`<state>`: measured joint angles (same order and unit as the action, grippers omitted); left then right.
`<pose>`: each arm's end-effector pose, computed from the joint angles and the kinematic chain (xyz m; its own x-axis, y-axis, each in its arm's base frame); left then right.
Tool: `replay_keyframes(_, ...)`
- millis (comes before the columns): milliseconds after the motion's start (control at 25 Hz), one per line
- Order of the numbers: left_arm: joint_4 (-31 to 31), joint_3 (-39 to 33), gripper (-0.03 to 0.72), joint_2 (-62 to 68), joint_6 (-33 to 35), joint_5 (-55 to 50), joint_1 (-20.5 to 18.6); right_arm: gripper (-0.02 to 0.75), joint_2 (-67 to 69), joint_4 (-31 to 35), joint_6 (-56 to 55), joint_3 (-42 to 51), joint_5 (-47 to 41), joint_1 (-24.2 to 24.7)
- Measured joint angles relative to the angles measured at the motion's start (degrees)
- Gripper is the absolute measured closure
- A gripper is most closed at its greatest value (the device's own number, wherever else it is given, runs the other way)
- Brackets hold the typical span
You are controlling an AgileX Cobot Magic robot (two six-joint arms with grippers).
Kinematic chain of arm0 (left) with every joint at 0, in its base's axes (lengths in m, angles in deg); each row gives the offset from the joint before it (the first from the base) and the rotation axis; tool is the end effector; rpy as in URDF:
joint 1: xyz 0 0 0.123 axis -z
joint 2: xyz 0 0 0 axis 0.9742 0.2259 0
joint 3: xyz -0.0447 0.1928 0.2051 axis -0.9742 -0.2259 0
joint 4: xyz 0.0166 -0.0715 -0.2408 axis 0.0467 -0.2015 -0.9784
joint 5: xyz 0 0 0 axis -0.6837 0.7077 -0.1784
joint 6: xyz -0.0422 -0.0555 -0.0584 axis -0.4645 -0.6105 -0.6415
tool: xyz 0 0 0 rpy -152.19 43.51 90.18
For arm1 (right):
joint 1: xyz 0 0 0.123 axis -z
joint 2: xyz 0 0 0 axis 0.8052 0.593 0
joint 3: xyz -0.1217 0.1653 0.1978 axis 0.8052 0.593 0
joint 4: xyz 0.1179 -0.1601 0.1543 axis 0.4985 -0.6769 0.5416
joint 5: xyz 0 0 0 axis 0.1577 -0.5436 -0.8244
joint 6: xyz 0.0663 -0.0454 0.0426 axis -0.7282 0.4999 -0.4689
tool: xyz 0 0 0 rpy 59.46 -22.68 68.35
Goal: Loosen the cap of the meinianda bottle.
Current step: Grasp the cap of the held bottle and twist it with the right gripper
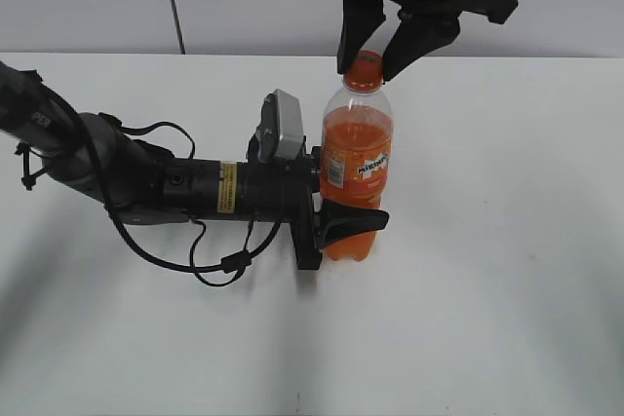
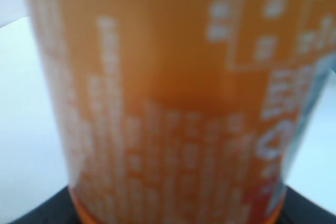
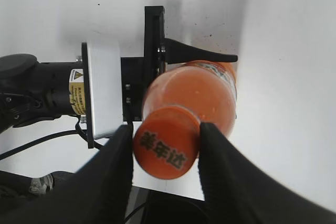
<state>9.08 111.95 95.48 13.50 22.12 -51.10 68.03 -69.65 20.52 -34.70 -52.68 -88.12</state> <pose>0.3321 -0.2463 0.0711 -0.0007 0.2105 -0.9776 0.9975 0.0698 0.0143 0.3121 0.2308 0.3224 -0.9711 -0.0756 -0.2263 -0.1409 0.9471 0.2885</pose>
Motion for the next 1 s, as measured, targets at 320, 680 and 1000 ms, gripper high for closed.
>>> replay_keyframes(320, -0.2, 0.0, 0.293, 0.0, 0.0, -0.1, 0.0, 0.425, 0.0, -0.5, 0.1, 0.0, 0.0, 0.0)
replay_keyframes(680, -0.1, 0.0, 0.293, 0.0, -0.1, -0.2, 0.0, 0.367, 0.0, -0.9, 0.1, 0.0, 0.0, 0.0)
replay_keyframes(1000, -0.4, 0.0, 0.293, 0.0, -0.1, -0.2, 0.0, 0.363, 0.0, -1.0, 0.1, 0.0, 0.0, 0.0)
